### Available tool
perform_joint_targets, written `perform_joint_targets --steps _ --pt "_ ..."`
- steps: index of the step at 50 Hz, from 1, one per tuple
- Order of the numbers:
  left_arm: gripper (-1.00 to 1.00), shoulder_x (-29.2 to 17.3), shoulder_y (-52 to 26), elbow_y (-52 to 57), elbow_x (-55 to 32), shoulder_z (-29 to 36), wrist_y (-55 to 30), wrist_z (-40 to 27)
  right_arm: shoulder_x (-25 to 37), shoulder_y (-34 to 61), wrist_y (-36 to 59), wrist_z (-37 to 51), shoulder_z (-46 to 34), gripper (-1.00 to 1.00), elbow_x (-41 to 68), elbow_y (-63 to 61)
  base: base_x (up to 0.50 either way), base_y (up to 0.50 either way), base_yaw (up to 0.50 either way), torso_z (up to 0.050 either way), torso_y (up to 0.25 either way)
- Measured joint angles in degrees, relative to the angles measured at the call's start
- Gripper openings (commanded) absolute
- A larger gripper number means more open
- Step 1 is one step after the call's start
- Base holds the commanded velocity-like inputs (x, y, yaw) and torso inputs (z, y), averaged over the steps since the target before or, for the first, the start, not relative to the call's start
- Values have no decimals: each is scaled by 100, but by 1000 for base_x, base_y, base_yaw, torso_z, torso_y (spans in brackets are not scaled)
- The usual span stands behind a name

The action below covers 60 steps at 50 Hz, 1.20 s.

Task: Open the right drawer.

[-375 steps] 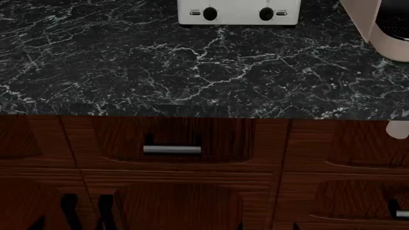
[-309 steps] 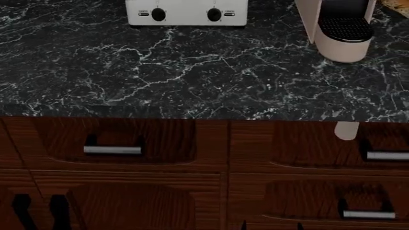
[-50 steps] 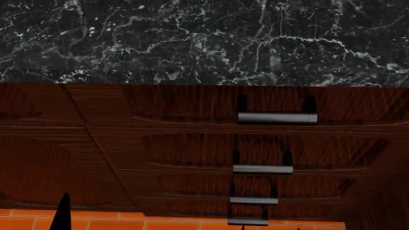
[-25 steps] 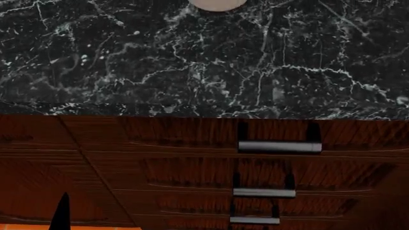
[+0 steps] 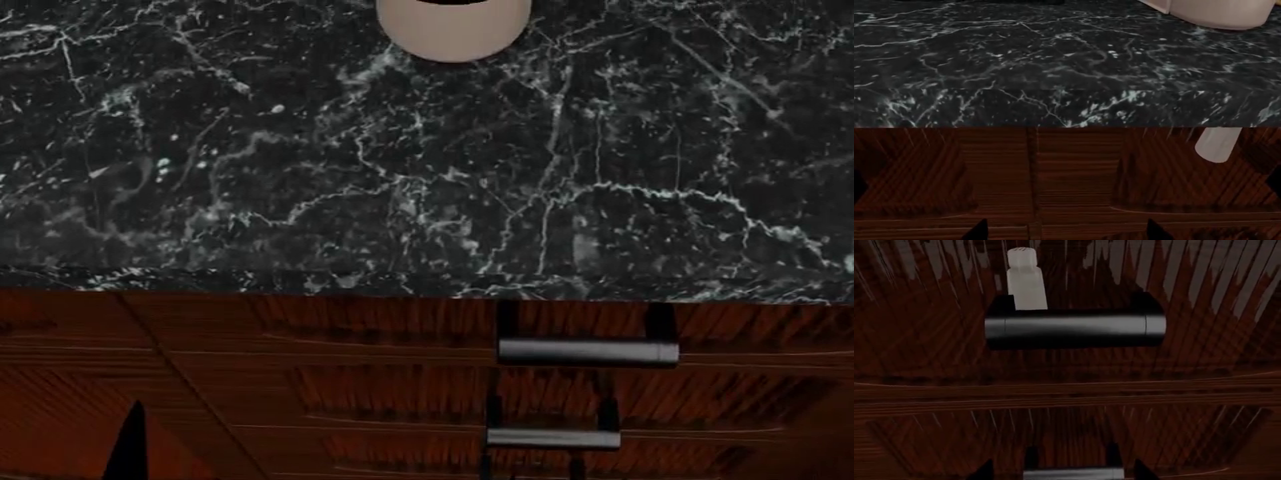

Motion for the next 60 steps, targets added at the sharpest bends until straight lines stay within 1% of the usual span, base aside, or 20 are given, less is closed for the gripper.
perform_joint_targets --steps 15,29,34,41,49,60 --pt "100 -33 3 10 -55 6 -5 -52 26 4 -12 35 -23 100 25 34 0 0 0 0 0" --pt "100 -114 -48 90 -62 69 -182 -169 46 1 -34 84 -42 100 45 51 0 0 0 0 0" --pt "100 342 -50 161 535 -113 -413 425 -375 -88 125 -420 485 100 -333 -35 0 0 0 0 0" --pt "100 672 -59 204 996 -235 -623 836 -657 -142 417 -757 868 100 -631 -325 0 0 0 0 0" --pt "100 825 -62 234 1215 -280 -759 1015 -732 -88 762 -805 1020 100 -977 -674 0 0 0 0 0" --pt "100 877 -73 254 1272 -296 -857 1056 -574 142 1254 -566 909 100 -1855 -1062 0 0 0 0 0"
